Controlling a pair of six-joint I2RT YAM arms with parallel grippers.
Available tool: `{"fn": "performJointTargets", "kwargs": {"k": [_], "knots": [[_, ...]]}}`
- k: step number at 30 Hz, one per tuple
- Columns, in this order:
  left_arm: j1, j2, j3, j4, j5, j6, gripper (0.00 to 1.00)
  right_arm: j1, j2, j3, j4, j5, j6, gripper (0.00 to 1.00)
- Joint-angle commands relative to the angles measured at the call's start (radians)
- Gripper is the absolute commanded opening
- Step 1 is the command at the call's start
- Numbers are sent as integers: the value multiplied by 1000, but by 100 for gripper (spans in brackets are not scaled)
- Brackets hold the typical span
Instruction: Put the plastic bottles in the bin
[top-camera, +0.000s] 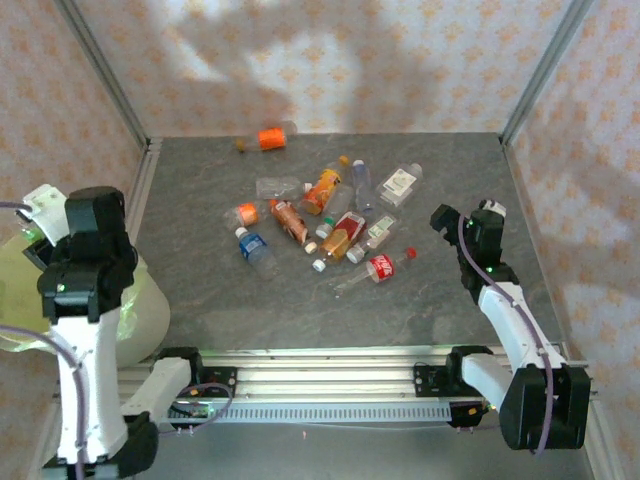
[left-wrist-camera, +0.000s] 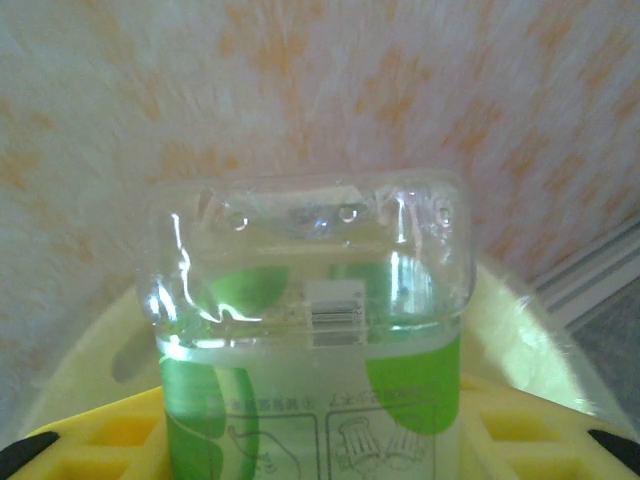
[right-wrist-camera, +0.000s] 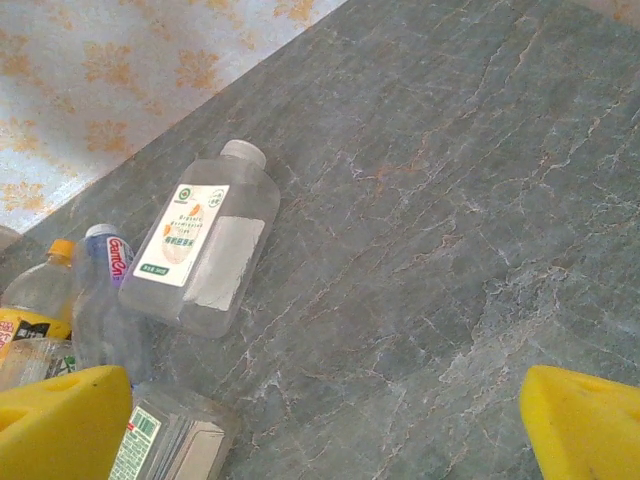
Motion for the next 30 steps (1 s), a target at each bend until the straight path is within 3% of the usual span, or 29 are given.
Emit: {"fn": "performJointTargets", "kwargs": {"k": [1,5,16,30], "knots": [[156,30,-36,60,268,-24,50,5,-21,22,-17,-2,-13,100],[247,103,-51,88,402,-52,49,5,-35,1,-16,1,-1,100],[247,207,-61,202,535,-177,47,6,-37,1,-26,19,3,100],[239,256,-39,251,623,-294,48,5,-26,-33,-10,43,-7,100]]}}
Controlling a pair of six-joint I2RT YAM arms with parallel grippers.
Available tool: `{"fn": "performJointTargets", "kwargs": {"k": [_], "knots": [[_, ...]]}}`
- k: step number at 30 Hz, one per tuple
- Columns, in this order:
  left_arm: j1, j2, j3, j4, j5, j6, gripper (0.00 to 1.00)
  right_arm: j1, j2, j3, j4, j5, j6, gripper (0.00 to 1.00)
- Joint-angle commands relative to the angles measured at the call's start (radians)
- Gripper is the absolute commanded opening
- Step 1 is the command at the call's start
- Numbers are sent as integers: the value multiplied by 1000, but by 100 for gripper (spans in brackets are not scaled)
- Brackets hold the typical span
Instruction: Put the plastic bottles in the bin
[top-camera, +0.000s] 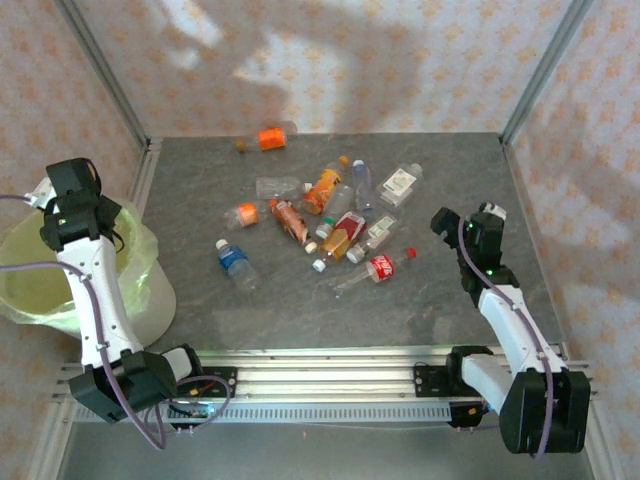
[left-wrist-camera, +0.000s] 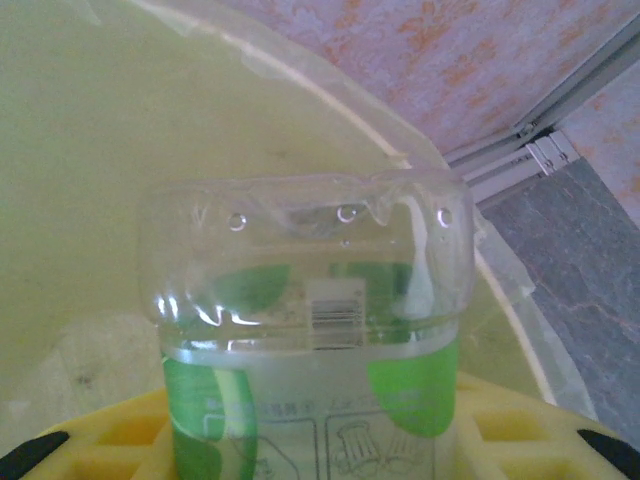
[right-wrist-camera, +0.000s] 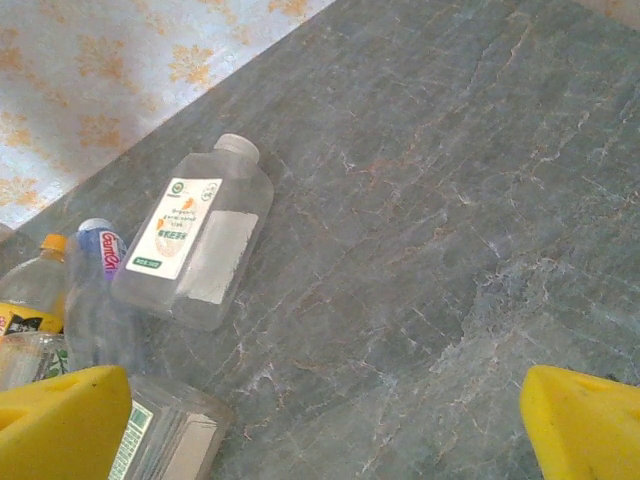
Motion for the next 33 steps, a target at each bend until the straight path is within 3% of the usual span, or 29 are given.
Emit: {"fn": "performJointTargets", "kwargs": {"k": [1,17,23,26,28,30,33], "knots": [[-7,9,27,43,76,-53,48,5,-5,-12,5,28,-5,100],[-30,-52,107,-30,109,-79,68,5,9,-16,14,23,-14,100],[-30,-84,147,-84,98,-54,82,5,13,-19,23,18,-21,100],[-30,-95,159,-93,160,-56,85,5,16,-19,31,11,-17,100],[-37,-113,165,-65,261,-53,88,5,18,-21,49,-18,-19,99],[-74,-132,178,-41,331,-57,89,6,22,-24,74,-75,-20,99],[-202,-157,195,-9,338,-63,94,14,27,-35,116,-130,-6,99]]}}
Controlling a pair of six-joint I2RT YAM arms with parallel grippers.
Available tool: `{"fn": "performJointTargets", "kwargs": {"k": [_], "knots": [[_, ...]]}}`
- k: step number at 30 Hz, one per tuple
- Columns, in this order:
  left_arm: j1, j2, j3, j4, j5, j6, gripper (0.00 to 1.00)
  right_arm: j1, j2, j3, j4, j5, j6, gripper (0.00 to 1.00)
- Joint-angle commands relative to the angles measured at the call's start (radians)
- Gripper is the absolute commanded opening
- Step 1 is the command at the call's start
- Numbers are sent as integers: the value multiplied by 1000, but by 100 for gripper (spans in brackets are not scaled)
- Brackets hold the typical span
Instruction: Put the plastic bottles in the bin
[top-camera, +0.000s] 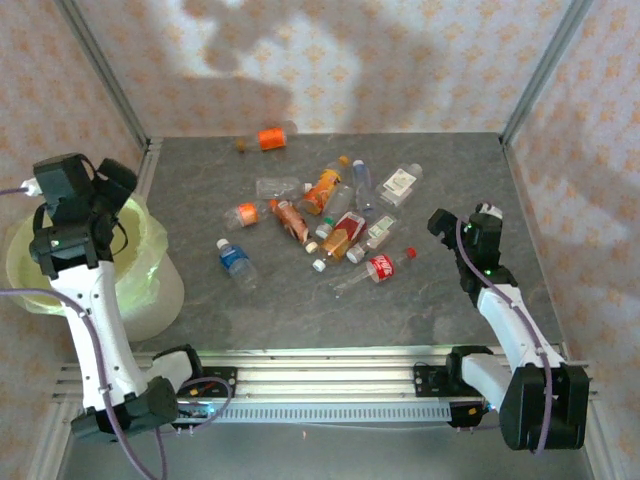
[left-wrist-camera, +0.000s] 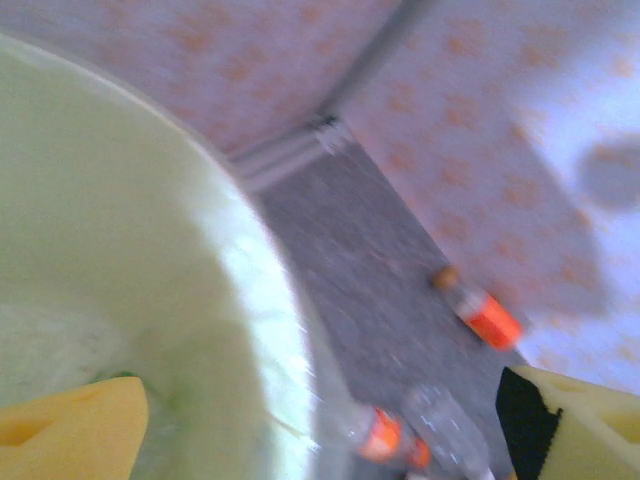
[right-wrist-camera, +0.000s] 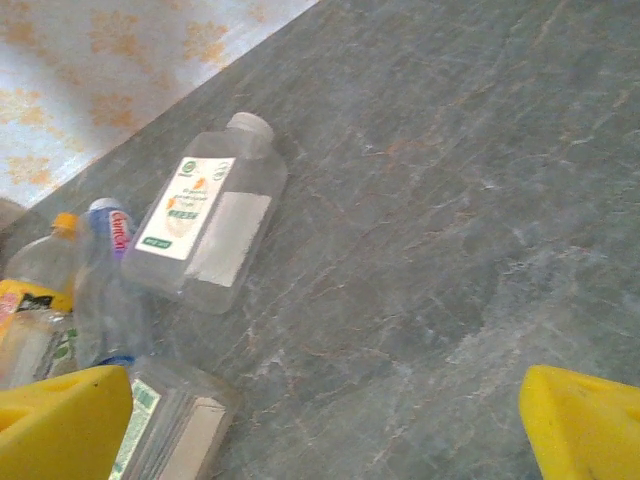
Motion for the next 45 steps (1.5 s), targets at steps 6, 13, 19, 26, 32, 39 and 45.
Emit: {"fn": "performJointTargets", "kwargs": {"k": [6,13,19,26,32,39,45], "knots": [[-423,-6,39,4,-142,-54,99,42,15,9,50,-51,19,99],[-770,141,-4,-58,-411,-121,99,42,2,-14,92,-4,66,99],[-831,260,-192,-8,-419,-284,100,42,4,-17,61,39,119,99],[-782,384,-332,42,-425,-305,100,39,-39,-94,143,10,50,99],[-737,476,-427,193,-347,-274,100,39,-33,-58,25,20,18,99],[-668,595,-465,362,-176,-212,100,39,-56,-58,-10,18,-3,99],[-670,647,-521,441,-136,-201,97,39,-49,-59,-4,8,0,99]]}}
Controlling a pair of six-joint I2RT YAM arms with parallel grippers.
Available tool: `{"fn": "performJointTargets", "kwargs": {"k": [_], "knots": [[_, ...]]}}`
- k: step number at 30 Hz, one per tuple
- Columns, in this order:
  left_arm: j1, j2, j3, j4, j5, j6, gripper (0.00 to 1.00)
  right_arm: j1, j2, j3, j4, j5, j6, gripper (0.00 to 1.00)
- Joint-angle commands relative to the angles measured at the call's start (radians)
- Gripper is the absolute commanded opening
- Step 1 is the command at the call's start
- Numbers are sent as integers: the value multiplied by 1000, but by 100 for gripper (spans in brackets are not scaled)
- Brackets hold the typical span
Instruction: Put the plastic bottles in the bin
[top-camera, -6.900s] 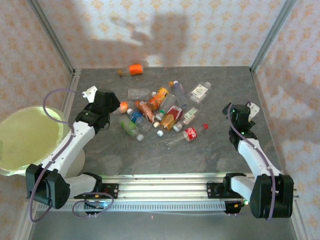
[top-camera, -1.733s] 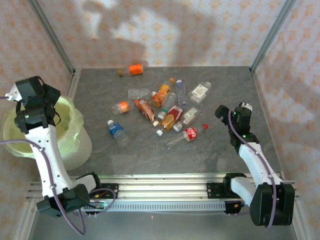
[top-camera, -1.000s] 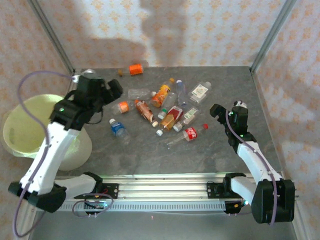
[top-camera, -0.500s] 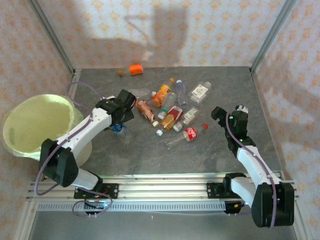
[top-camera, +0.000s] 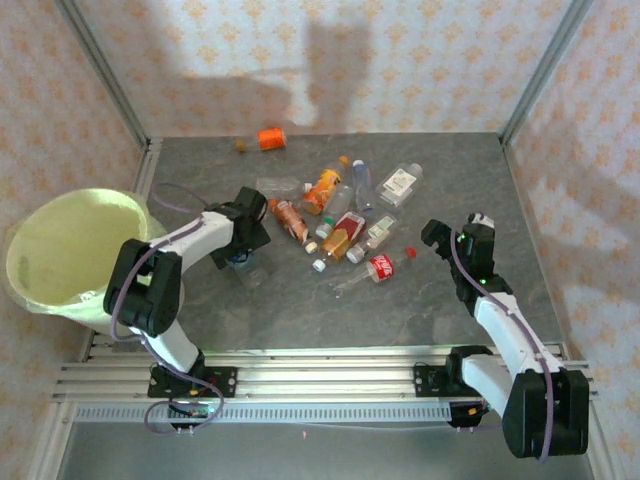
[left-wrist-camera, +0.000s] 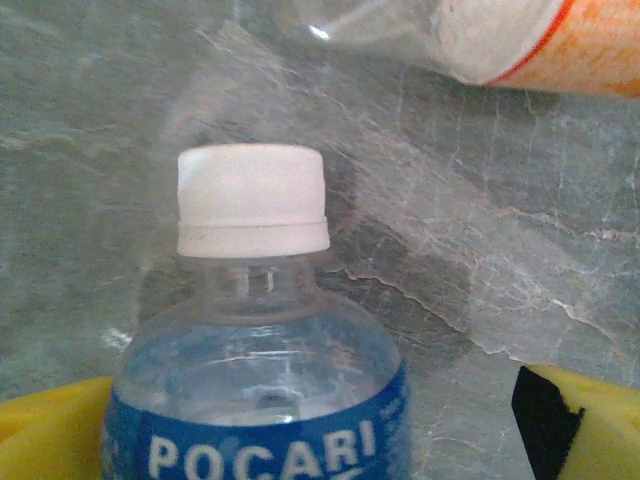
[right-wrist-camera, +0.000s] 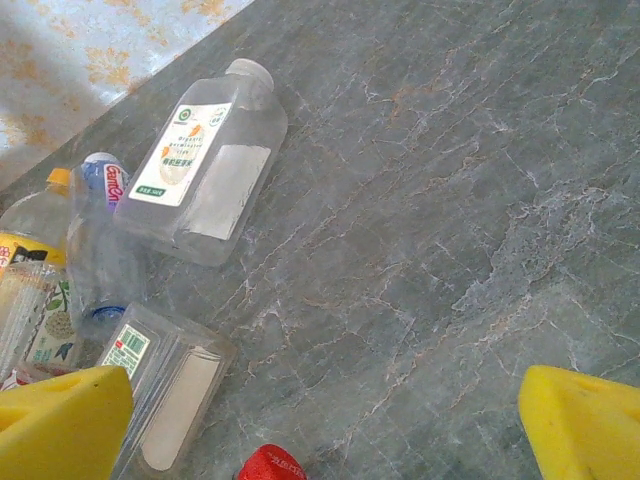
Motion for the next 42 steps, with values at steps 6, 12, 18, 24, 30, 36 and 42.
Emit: {"fn": "performJointTargets", "kwargs": {"k": [6,12,18,24,30,36,42], "knots": [[-6,2,-111,128,38,38,95,1,0,24,-9,-7,-18,99],[-18,-12,-120,153,52,93,82,2,-5,8,21,-37,-25,100],[-51,-88,-110,181,49,165,66,5,-22,3,42,-63,-17,100],[-78,-266,-115,200,55,242,56,10,-18,14,41,-69,-10,100],[-77,-485,-65,184,60,279,56,20,-23,49,32,-107,-3,100],[-68,-551,130,24,37,373,57,51,-24,94,41,-271,-18,100],[-66,-592,315,-66,-136,396,58,88,-34,151,35,-293,8,100]]}}
